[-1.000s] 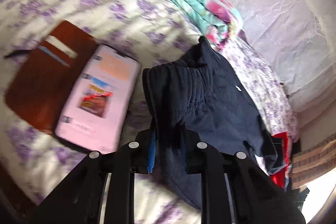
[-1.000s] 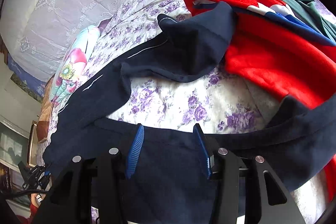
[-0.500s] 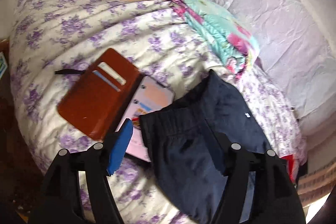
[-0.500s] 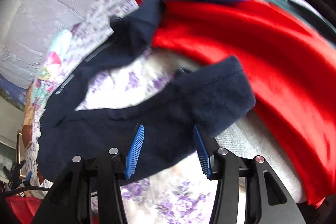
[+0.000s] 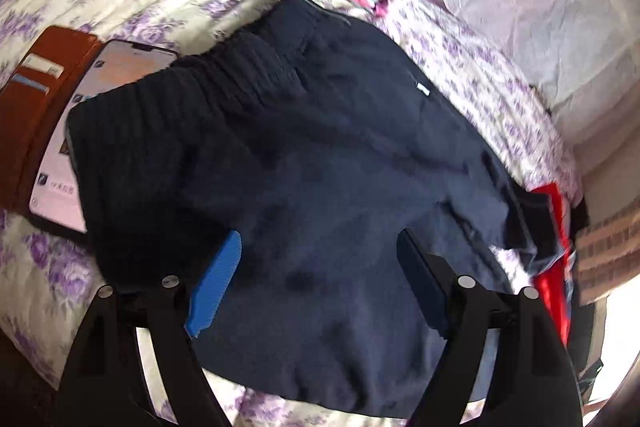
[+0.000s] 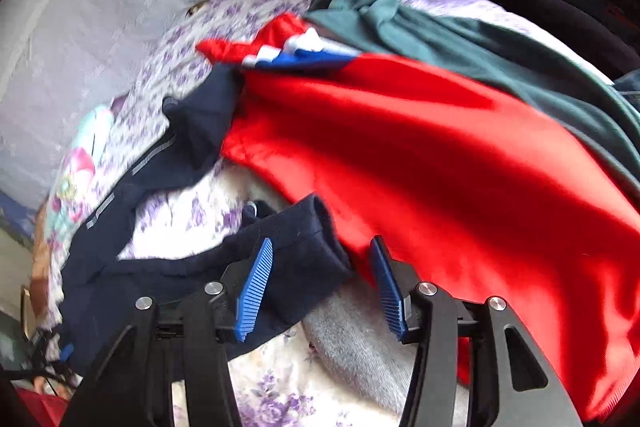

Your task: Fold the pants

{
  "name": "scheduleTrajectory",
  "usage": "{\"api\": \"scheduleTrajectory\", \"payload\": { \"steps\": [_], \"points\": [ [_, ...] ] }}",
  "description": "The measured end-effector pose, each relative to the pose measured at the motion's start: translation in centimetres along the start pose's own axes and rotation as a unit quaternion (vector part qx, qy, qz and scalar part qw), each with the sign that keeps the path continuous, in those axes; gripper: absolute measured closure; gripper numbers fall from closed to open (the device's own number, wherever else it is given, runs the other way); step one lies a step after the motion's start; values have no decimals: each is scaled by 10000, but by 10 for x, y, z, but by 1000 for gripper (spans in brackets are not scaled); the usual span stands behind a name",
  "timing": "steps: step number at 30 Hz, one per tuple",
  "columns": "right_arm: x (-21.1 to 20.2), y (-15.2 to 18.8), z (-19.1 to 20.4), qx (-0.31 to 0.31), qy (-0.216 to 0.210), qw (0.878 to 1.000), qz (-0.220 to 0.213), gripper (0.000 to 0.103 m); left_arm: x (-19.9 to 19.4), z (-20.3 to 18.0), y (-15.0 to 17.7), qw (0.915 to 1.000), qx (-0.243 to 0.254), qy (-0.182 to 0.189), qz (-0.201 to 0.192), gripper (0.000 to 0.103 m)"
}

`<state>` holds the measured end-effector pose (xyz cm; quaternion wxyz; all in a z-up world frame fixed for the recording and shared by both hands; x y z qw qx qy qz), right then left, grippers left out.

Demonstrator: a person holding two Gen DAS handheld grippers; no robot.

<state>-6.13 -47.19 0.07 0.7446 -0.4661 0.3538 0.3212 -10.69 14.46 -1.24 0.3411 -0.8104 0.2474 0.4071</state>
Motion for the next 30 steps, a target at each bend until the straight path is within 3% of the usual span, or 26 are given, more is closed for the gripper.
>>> {"api": "scheduleTrajectory", "payload": {
  "steps": [1, 2, 3, 4, 6, 7, 10, 12, 14, 15, 16, 17, 20, 22, 24, 30],
  "points": [
    [5, 2, 6, -188, -30, 9998, 4, 51, 7, -1, 1, 9997, 182, -131, 14, 21],
    [8, 2, 13, -413, 47, 9991, -34, 58, 13, -2, 3, 9991, 365, -217, -4, 19],
    [3, 2, 20, -600, 133, 9980, -142, 85, 15, -4, 4, 9982, 534, -285, -59, 15],
    [-2, 1, 28, -751, 113, 9969, -195, 96, 17, -9, 7, 9959, 806, -377, -141, 9],
    [-21, -2, 41, -875, -70, 9959, -218, 96, 22, -17, 13, 9888, 1330, -665, -151, 6],
    [-37, -5, 48, -906, -241, 9954, -210, 96, 26, -20, 17, 9814, 1684, -914, -132, 5],
    [-96, -22, 82, -1257, -661, 9893, -346, 97, 31, -24, 24, 9681, 2147, -1284, -108, 5],
    [-116, -41, 104, -1659, -578, 9830, -541, 97, 33, -22, 23, 9653, 2214, -1376, -166, 5],
    [-105, -64, 119, -1837, -202, 9814, -519, 91, 35, -21, 20, 9633, 2222, -1485, -254, 5],
    [-82, -74, 118, -1769, -3, 9837, -311, 62, 36, -22, 18, 9622, 2223, -1543, -297, 5],
    [-59, -83, 115, -1690, 112, 9854, -177, 44, 37, -23, 18, 9613, 2230, -1588, -324, 5],
    [-36, -92, 109, -1541, 256, 9875, -228, 36, 37, -23, 17, 9605, 2236, -1620, -337, 5],
    [-4, -104, 92, -1088, 142, 9939, -133, 48, 36, -25, 13, 9613, 2243, -1575, -288, 5],
    [-13, -93, 78, -970, 21, 9952, -127, 47, 31, -22, 15, 9647, 2142, -1500, -318, 5],
    [-19, -72, 61, -1031, 198, 9945, 10, 47, 28, -19, 18, 9664, 2080, -1461, -386, 5],
    [-1, 5, 14, -148, 135, 9975, 677, 52, 32, -22, 30, 9464, 2523, -1893, -690, 4]
  ]
}}
Point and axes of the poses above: each gripper's, at about its wrist camera, not at the fingertips, and x roughly the way its jaws point, z to its left, y to its underside, the point moved 7 cm from there along x, roughly the way its jaws point, and after that the axes turned 3 degrees about z, right-handed, at the moved point
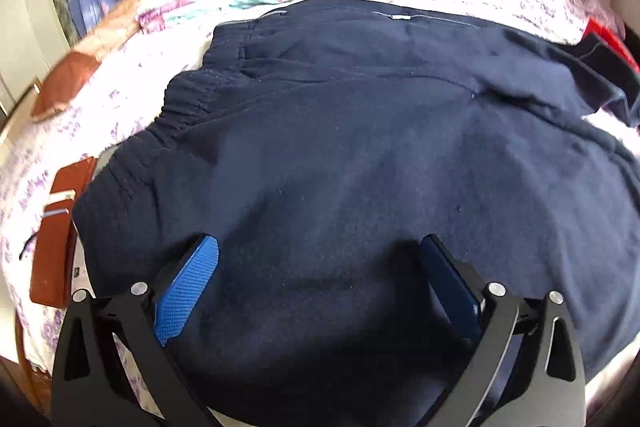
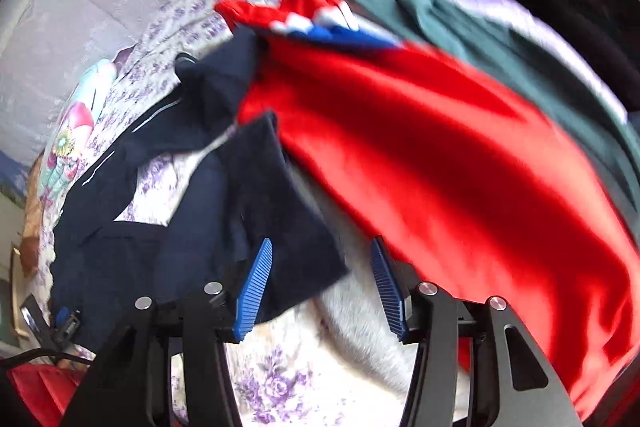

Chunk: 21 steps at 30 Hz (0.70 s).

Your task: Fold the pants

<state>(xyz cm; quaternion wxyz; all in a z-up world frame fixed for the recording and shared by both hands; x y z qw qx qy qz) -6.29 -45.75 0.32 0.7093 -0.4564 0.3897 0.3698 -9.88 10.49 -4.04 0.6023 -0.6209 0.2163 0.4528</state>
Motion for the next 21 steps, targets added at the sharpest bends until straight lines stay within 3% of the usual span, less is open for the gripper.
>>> {"api": "scheduleTrajectory", "payload": {
  "steps": [2, 4, 5, 6, 7, 9, 11, 12, 14, 15, 16, 18, 19, 21],
  "points": [
    [18, 7, 0, 298, -192, 9994, 36, 52, 1, 0, -1, 9999, -27, -62, -139, 4],
    [34, 14, -2, 472, -165, 9987, 78, 59, 3, 0, -2, 9996, -20, -117, -256, 4],
    [38, 15, -1, 482, -110, 9988, 64, 69, 2, 0, -2, 9995, -13, -153, -293, 4],
    [36, 16, -1, 450, -54, 9990, -1, 91, 2, 0, -2, 9993, -5, -184, -316, 4],
    [25, 15, 3, 374, -116, 9991, -148, 93, 2, -1, -2, 9993, 0, -201, -321, 4],
    [-2, 13, 9, 209, -197, 9986, -439, 94, 2, 0, -2, 9993, 1, -190, -328, 4],
    [-21, 19, 7, 32, -19, 9990, -435, 94, 2, -1, -2, 9992, 6, -202, -356, 4],
    [-19, 25, -2, 71, 105, 9997, -217, 93, 2, -2, -2, 9991, 9, -216, -370, 4],
    [8, 48, -30, 321, 372, 9968, 624, 89, 2, -2, -1, 9989, 17, -236, -393, 4],
    [10, 53, -38, 526, 342, 9956, 699, 88, 2, -2, -1, 9989, 15, -235, -395, 4],
    [1, 50, -39, 785, 220, 9955, 492, 86, 2, -2, -1, 9990, 7, -224, -395, 4],
    [-23, 30, -28, 696, 174, 9973, -142, 84, 2, -2, -1, 9989, 9, -225, -401, 4],
    [-35, 13, -15, 413, 211, 9974, -544, 84, 2, -3, -1, 9989, 15, -243, -406, 4],
    [-39, -20, 15, -274, 229, 9953, -897, 78, 3, -3, -1, 9988, 23, -260, -409, 4]
  ]
}}
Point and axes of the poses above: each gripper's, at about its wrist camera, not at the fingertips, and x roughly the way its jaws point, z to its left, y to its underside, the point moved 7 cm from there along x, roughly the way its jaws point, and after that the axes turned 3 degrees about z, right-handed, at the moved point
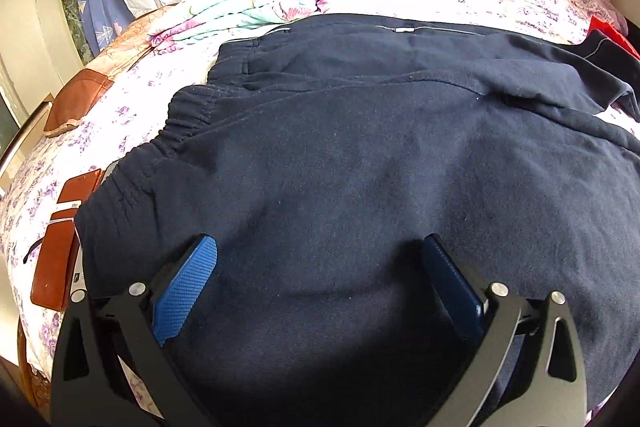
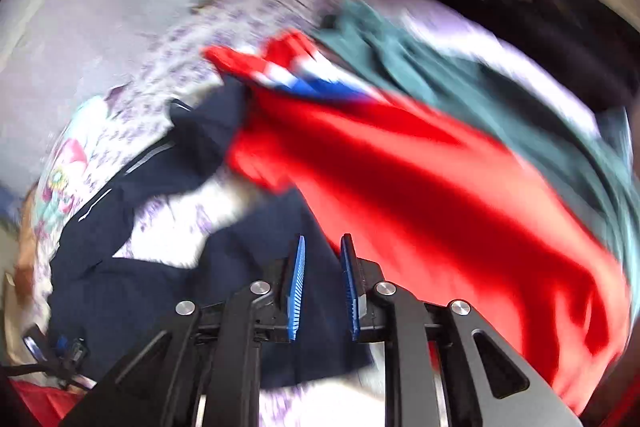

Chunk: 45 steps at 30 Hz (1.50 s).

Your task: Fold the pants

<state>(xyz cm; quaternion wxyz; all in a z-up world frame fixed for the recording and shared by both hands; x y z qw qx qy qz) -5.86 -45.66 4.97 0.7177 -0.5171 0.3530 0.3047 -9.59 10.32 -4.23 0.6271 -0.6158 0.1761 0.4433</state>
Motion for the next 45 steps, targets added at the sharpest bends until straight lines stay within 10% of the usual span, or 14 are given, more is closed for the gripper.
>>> {"api": "scheduleTrajectory", "payload": {
  "steps": [7, 13, 19, 26, 35, 37, 38, 41, 45],
  "points": [
    [107, -97, 69, -453, -1048, 9932, 233, 59, 0, 0, 0, 10000, 17, -22, -12, 4],
    [169, -115, 97, -130, -996, 9931, 606, 64, 0, -1, 0, 9999, 45, -116, -8, 4],
    [134, -87, 220, -2776, -1486, 9489, 224, 65, 0, -2, 0, 9998, 72, -197, 6, 4],
    [140, -118, 87, 191, -1497, 9883, 202, 53, -1, -1, 0, 9998, 73, -181, 8, 4],
    [201, -127, 98, 688, -1701, 9822, 394, 46, -1, -2, 0, 9998, 70, -183, 10, 4],
    [205, -130, 112, 596, -1633, 9842, 337, 71, -1, -2, 0, 9998, 72, -178, 10, 4],
    [201, -133, 123, 373, -1569, 9866, 252, 98, -1, -2, 0, 9998, 73, -178, 10, 4],
    [159, -129, 192, -1123, -1668, 9795, -138, 103, 0, -2, 0, 9998, 115, -160, 21, 4],
    [121, -52, 297, -3996, -1557, 9033, -118, 103, 0, -2, 0, 9998, 116, -159, 20, 4]
  ]
}}
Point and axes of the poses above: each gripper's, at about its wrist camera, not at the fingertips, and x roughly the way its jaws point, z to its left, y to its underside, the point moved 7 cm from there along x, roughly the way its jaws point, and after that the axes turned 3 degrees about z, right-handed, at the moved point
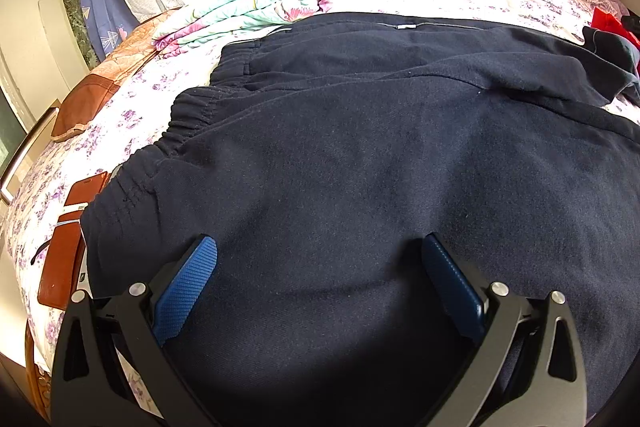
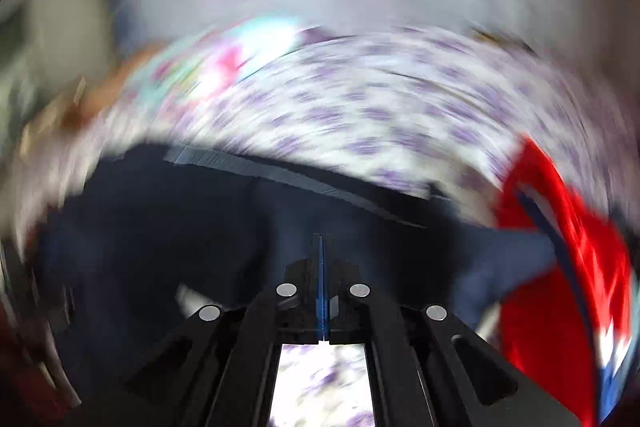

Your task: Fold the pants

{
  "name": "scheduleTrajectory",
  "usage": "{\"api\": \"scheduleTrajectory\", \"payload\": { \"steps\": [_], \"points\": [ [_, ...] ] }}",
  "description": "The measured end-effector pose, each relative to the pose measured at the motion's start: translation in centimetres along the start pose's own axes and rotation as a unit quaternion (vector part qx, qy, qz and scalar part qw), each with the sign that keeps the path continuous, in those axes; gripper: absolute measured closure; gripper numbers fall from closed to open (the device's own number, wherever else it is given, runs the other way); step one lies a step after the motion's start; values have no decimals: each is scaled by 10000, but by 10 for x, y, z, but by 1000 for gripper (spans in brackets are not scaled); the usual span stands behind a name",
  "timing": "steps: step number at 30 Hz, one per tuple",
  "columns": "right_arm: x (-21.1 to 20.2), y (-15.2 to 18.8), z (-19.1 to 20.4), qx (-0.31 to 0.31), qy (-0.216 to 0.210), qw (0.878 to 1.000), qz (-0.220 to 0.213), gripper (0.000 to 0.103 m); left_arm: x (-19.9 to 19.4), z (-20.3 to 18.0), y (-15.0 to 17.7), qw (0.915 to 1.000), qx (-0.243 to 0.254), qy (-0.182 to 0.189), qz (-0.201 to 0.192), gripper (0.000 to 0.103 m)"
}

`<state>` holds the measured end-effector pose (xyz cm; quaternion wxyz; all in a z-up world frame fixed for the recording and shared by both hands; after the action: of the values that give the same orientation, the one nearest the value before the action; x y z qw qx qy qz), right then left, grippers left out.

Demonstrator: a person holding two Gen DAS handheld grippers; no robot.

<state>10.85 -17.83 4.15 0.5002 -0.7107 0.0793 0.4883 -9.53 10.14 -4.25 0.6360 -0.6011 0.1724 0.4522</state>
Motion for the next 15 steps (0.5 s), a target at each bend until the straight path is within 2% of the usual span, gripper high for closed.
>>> {"api": "scheduleTrajectory", "payload": {
  "steps": [1, 2, 3, 4, 5, 6, 7, 8, 9, 10, 12, 15],
  "points": [
    [4, 4, 20, -325, -119, 9993, 141, 103, 0, 0, 0, 10000, -1, 1, 1, 4],
    [4, 7, 20, -176, -135, 9997, 129, 103, 0, 0, 0, 10000, -2, 3, 1, 4],
    [3, 11, 0, 465, -76, 9989, -11, 103, 0, 0, 0, 10000, -1, 2, 0, 4],
    [1, 16, -27, 1180, -45, 9929, -105, 100, 0, 0, 0, 10000, -1, 4, 0, 4],
    [-2, 29, -67, 2231, -6, 9746, -200, 94, 0, 0, 0, 10000, -2, 8, -2, 4],
    [-6, 43, -100, 3089, -18, 9506, -318, 78, 0, 0, 0, 10000, -1, 9, -4, 4],
    [-11, 63, -139, 4061, -38, 9124, -513, 65, 1, 0, 0, 10000, -1, 11, -5, 4],
    [-17, 77, -164, 4636, -24, 8832, -706, 39, 0, 0, 0, 10000, -1, 11, -3, 4],
    [-21, 84, -181, 4847, 27, 8702, -879, 35, 0, -1, 0, 10000, 1, 16, -3, 4],
    [-21, 83, -187, 4775, 13, 8736, -932, 35, 0, -1, 0, 10000, 0, 21, -3, 4],
    [-8, 74, -190, 4628, -156, 8823, -848, 27, 0, -2, -1, 10000, 4, 17, -2, 4],
    [30, 76, -200, 5017, -139, 8634, -519, 27, 0, -2, 0, 10000, -5, 15, -1, 4]
  ]
}}
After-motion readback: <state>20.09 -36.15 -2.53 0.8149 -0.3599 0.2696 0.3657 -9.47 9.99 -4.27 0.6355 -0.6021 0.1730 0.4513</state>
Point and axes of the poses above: each gripper's, at about its wrist camera, not at the fingertips, and x roughly the way its jaws point, z to its left, y to its underside, the point moved 7 cm from there along x, roughly the way its jaws point, and after that the axes turned 3 degrees about z, right-handed, at the moved point
